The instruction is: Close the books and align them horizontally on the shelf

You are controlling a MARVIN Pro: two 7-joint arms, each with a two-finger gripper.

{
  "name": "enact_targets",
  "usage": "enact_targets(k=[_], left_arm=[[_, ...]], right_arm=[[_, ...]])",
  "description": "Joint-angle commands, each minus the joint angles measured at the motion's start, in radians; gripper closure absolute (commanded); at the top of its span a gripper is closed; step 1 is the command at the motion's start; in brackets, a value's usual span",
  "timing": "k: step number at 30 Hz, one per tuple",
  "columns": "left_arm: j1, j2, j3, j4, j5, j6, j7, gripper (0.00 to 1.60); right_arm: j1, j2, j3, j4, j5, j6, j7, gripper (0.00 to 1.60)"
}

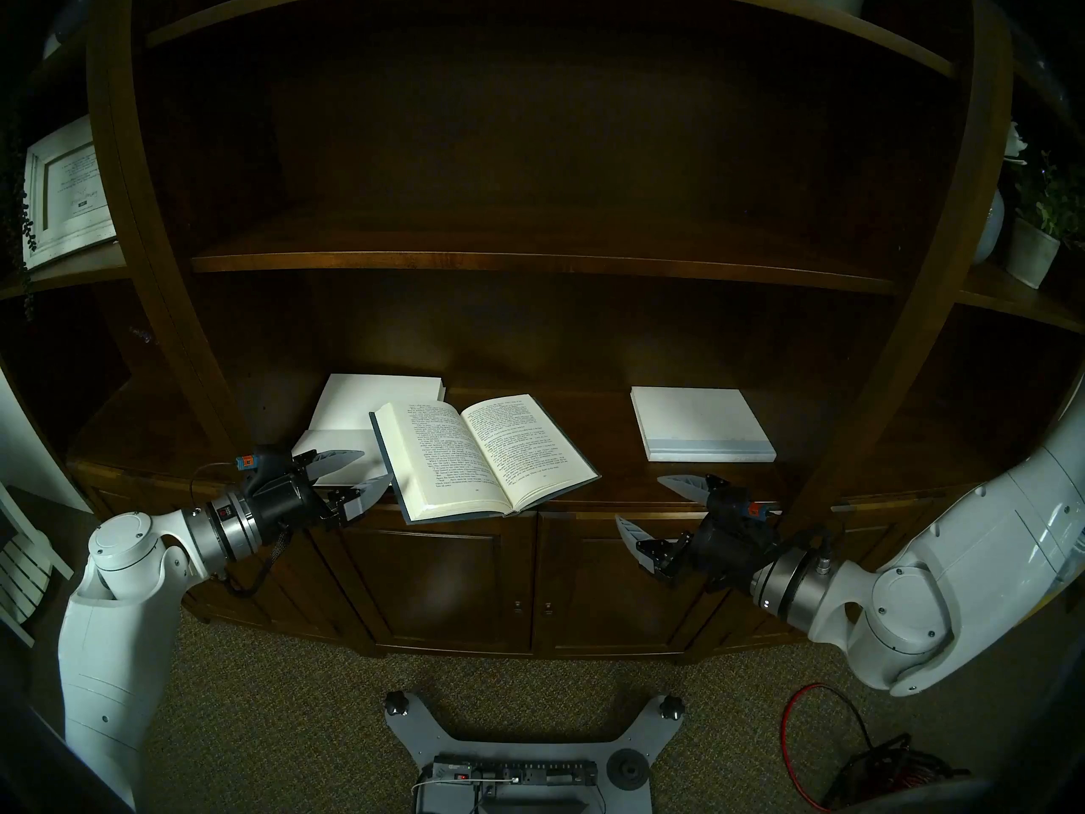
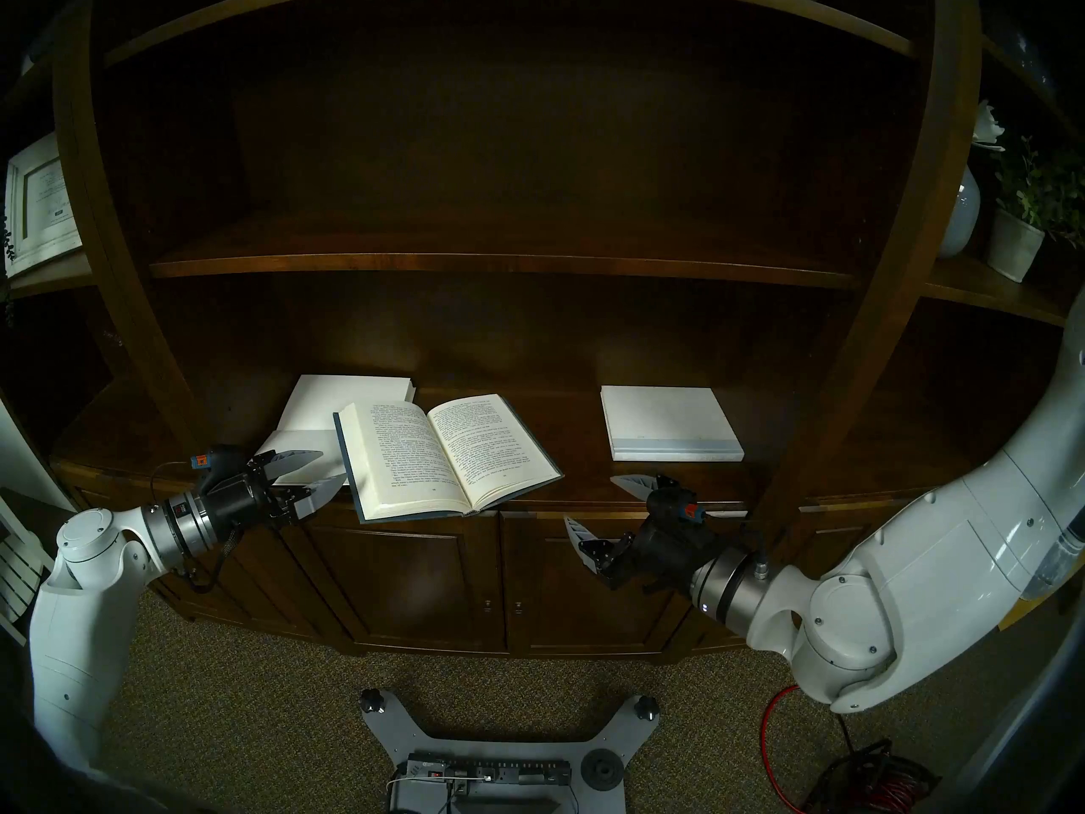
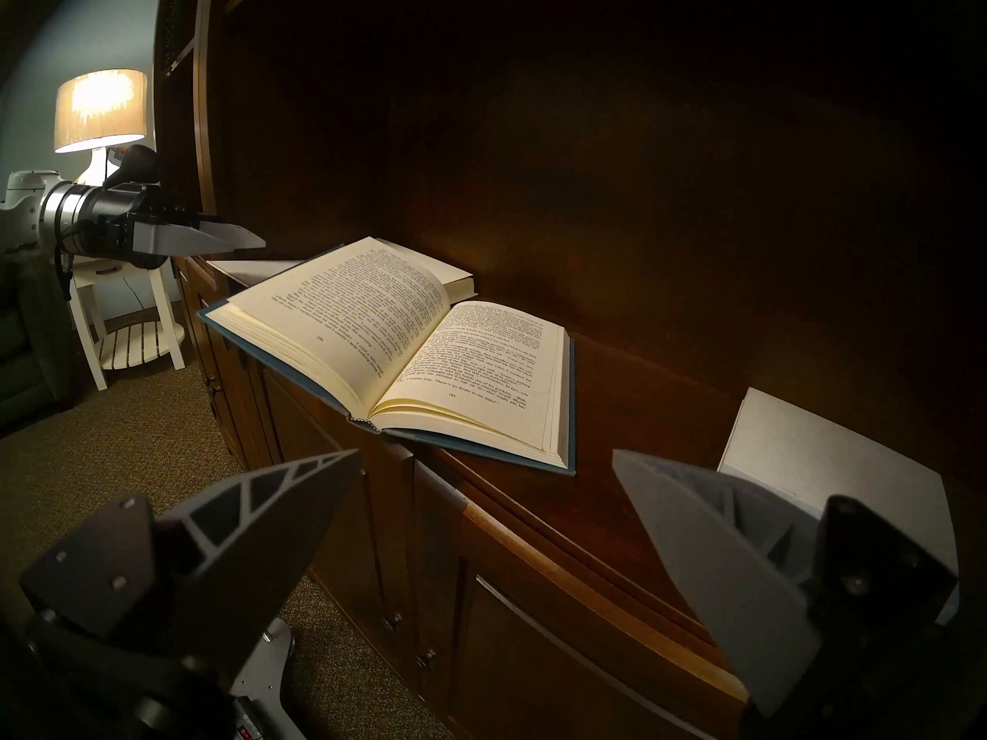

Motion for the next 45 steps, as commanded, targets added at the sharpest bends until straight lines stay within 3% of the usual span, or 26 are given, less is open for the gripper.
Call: enact_targets(k=[1, 8, 22, 34, 45], left_arm=[[-0.014, 0.0, -0.006, -0.017, -0.008, -0.001, 0.0, 0.0], [-0.008, 0.003, -0.01, -0.023, -0.009, 0.001, -0.002, 0.0], [0.084, 0.027, -0.14, -0.087, -0.065, 0.024, -0.078, 0.0], [0.221, 0.079, -0.174, -0.202, 0.046, 0.016, -0.133, 0.0], [0.248, 0.083, -0.183, -0.226, 0.112, 0.02, -0.142, 0.0]], right_arm=[[0.01, -0.002, 0.009, 0.001, -0.001, -0.002, -0.001, 0.0], [0.01, -0.002, 0.009, 0.001, -0.001, -0.002, -0.001, 0.0], [0.009, -0.002, 0.009, 0.001, -0.001, -0.002, -0.001, 0.0], [0.009, -0.002, 0.009, 0.001, -0.001, -0.002, -0.001, 0.0], [0.009, -0.002, 0.009, 0.001, -0.001, -0.002, -0.001, 0.0]])
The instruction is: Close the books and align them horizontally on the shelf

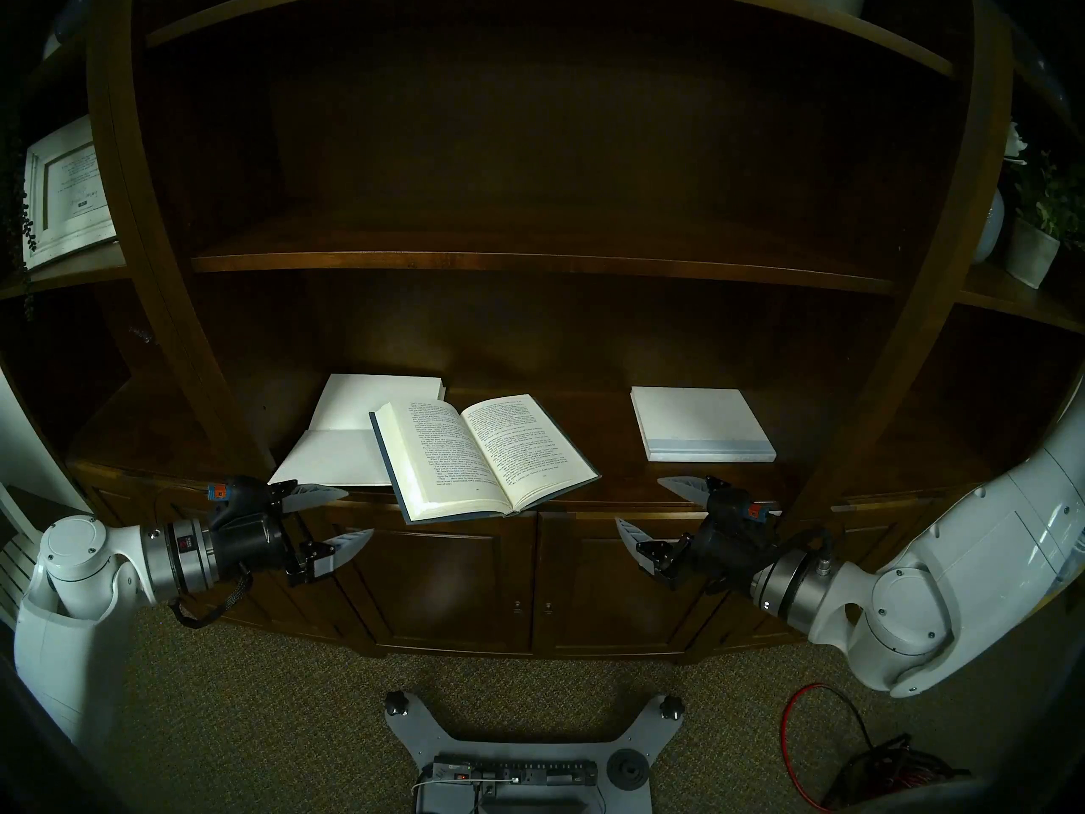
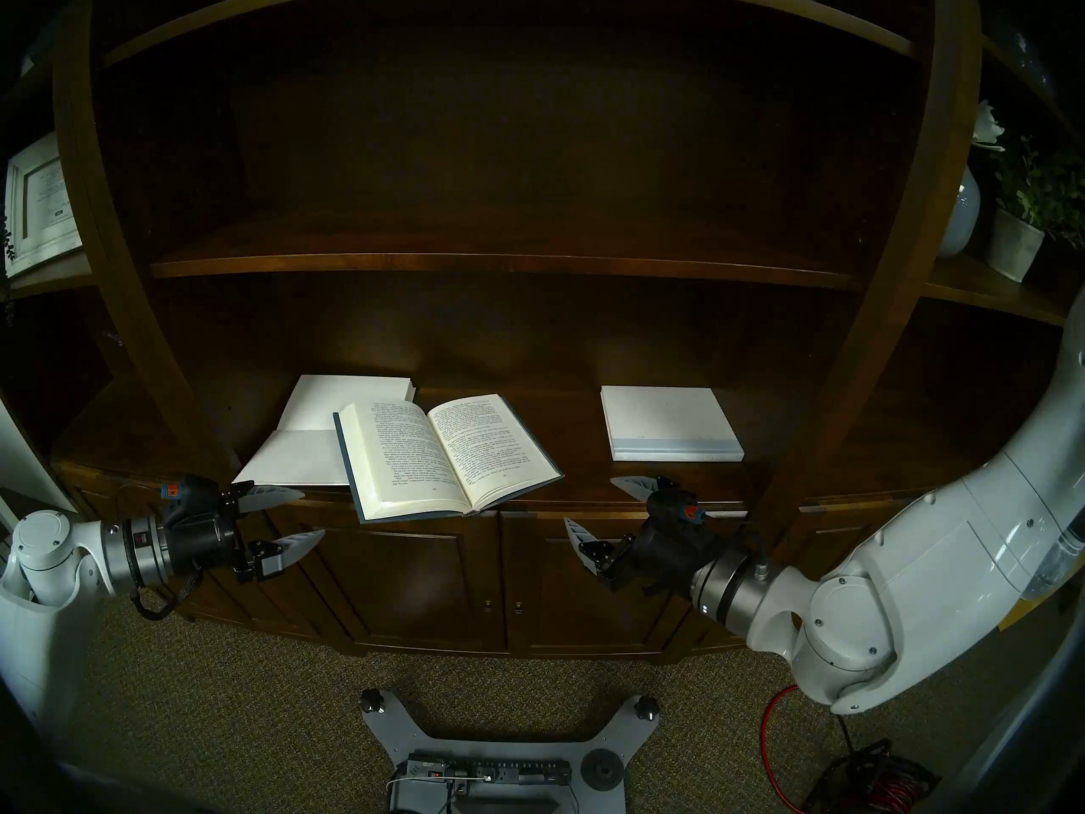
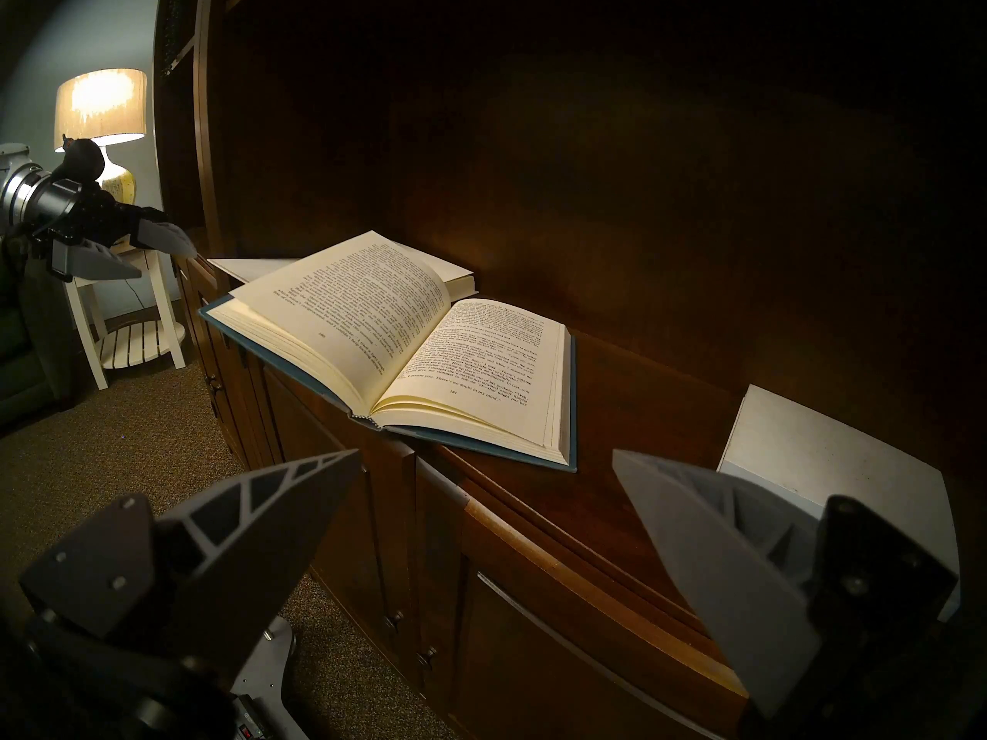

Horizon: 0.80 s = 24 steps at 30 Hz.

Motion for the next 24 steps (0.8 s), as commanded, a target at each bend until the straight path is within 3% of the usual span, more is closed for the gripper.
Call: enact_targets(k=[1, 6, 15, 24], left_arm=[[0.012, 0.019, -0.018, -0.03, 0.014, -0.002, -0.01, 0.0], [0.014, 0.024, -0.013, -0.024, 0.041, -0.012, -0.008, 0.0], [-0.087, 0.009, 0.084, -0.001, 0.079, -0.003, 0.072, 0.0], [-0.144, 0.021, 0.129, 0.03, 0.094, 0.007, 0.108, 0.0]], right_arm=[[0.011, -0.002, 0.009, 0.001, -0.001, -0.002, -0.001, 0.0], [0.011, -0.002, 0.009, 0.001, -0.001, -0.002, -0.001, 0.0], [0.011, -0.002, 0.009, 0.001, -0.001, -0.003, -0.001, 0.0], [0.011, -0.002, 0.009, 0.001, -0.001, -0.003, -0.001, 0.0]])
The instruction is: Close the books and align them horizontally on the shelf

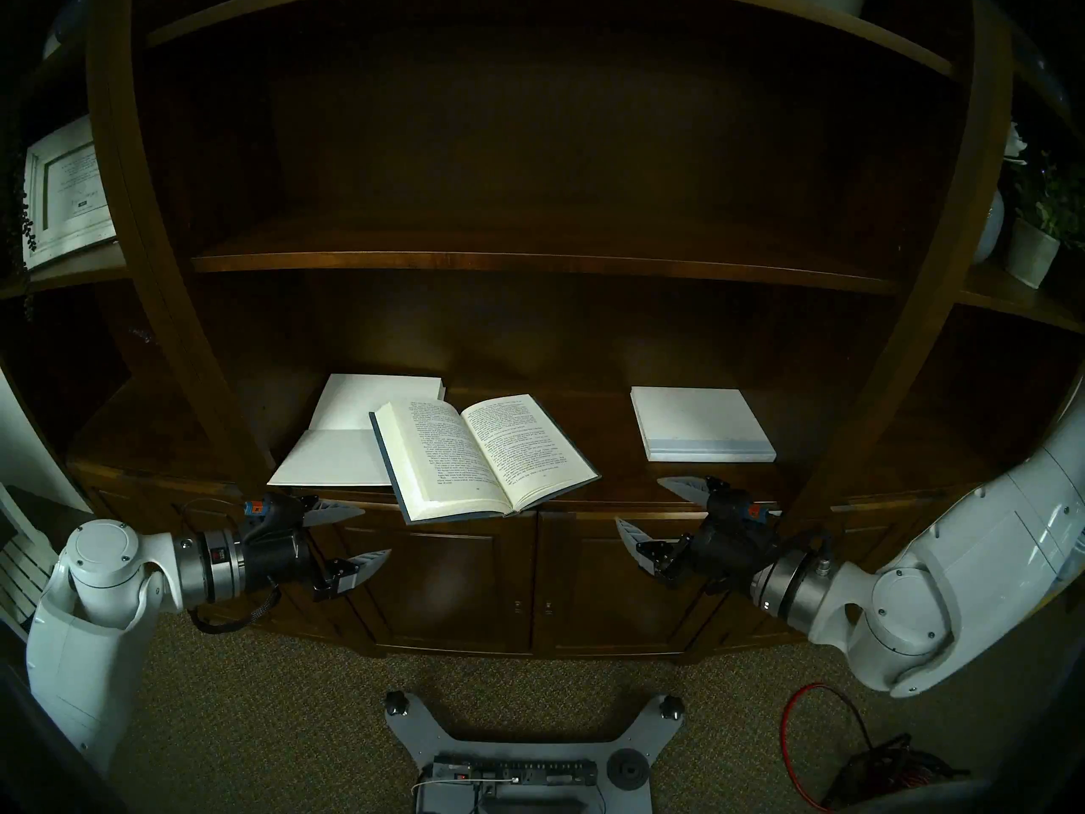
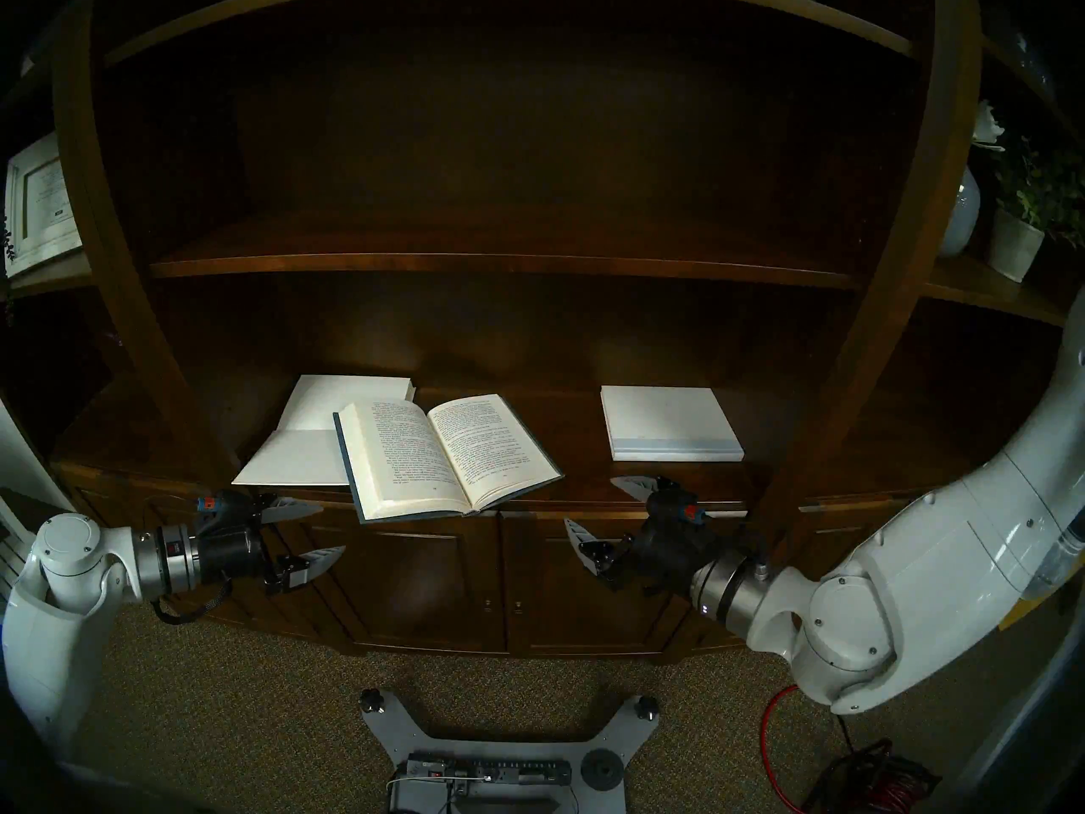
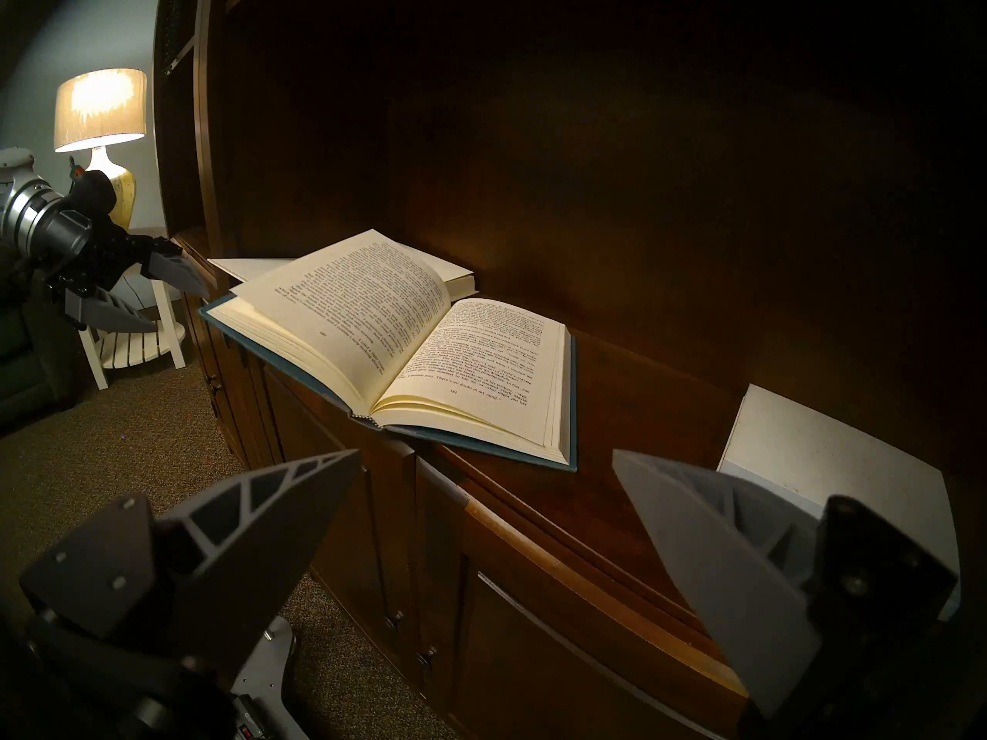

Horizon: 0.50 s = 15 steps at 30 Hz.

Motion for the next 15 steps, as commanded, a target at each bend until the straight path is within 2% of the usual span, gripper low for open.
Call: enact_targets(k=[1, 10, 15], left_arm=[[-0.089, 0.016, 0.018, 0.016, -0.003, 0.009, 0.026, 0.0], [-0.131, 0.026, 0.055, 0.038, -0.002, 0.013, 0.049, 0.0], [-0.148, 0.024, 0.072, 0.012, -0.009, 0.028, 0.065, 0.0]], right_arm=[[0.011, -0.001, 0.01, 0.002, -0.001, -0.003, -0.001, 0.0], [0.011, -0.002, 0.01, 0.002, -0.001, -0.003, -0.001, 0.0], [0.011, -0.002, 0.009, 0.002, -0.001, -0.003, -0.001, 0.0]])
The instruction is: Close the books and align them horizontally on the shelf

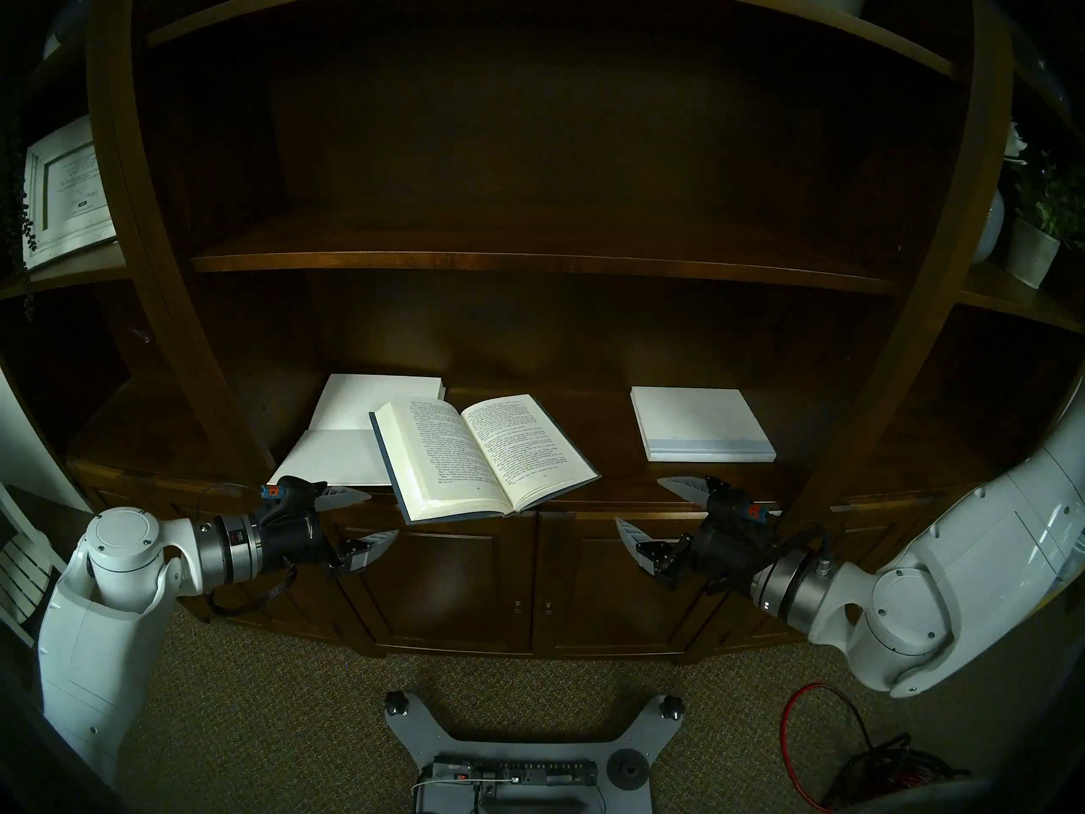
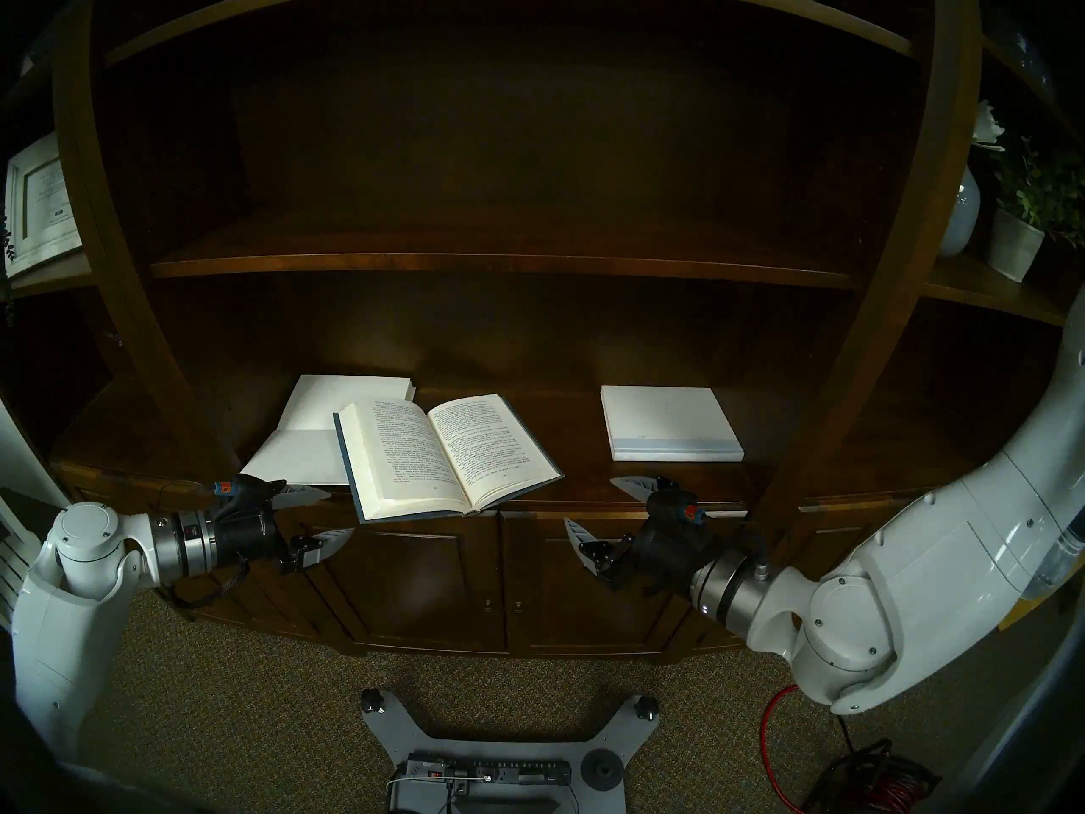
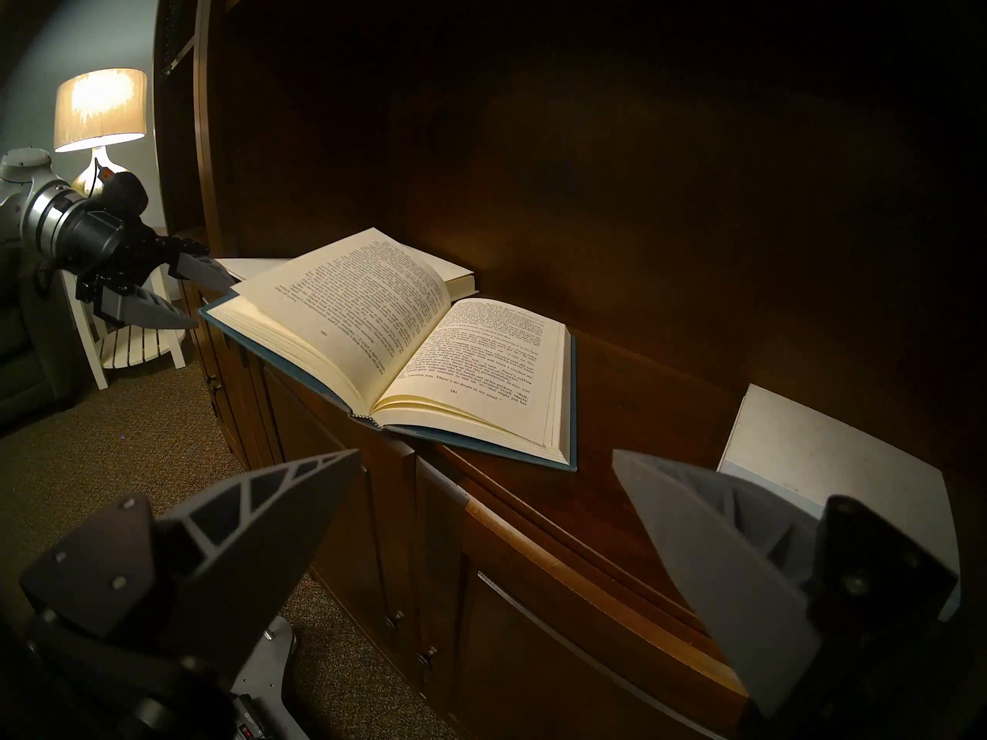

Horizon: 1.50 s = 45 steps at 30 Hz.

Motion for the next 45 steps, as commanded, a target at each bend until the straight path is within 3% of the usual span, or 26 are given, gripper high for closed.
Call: enact_targets(k=[1, 20, 27, 33, 36, 40, 43, 45], left_arm=[[-0.065, 0.005, 0.004, -0.048, -0.013, 0.011, 0.013, 0.0], [-0.203, -0.012, 0.083, -0.133, -0.045, 0.117, 0.079, 0.0], [-0.272, -0.039, 0.158, -0.164, -0.073, 0.161, 0.158, 0.0], [-0.336, -0.087, 0.24, -0.127, -0.093, 0.185, 0.218, 0.0], [-0.344, -0.112, 0.25, -0.1, -0.119, 0.176, 0.242, 0.0], [-0.357, -0.127, 0.237, -0.068, -0.158, 0.179, 0.239, 0.0], [-0.415, -0.123, 0.228, -0.014, -0.193, 0.2, 0.203, 0.0], [-0.397, -0.121, 0.209, -0.022, -0.21, 0.199, 0.205, 0.0]], right_arm=[[0.011, -0.001, 0.01, 0.002, -0.001, -0.003, -0.001, 0.0], [0.011, -0.002, 0.009, 0.002, -0.001, -0.003, -0.001, 0.0], [0.011, -0.002, 0.009, 0.002, -0.001, -0.003, -0.001, 0.0], [0.011, -0.002, 0.009, 0.002, -0.001, -0.003, -0.001, 0.0], [0.011, -0.002, 0.009, 0.002, -0.001, -0.003, -0.001, 0.0], [0.011, -0.002, 0.009, 0.002, -0.001, -0.003, -0.001, 0.0], [0.011, -0.002, 0.009, 0.002, -0.001, -0.003, -0.001, 0.0], [0.011, -0.002, 0.009, 0.002, -0.001, -0.003, -0.001, 0.0]])
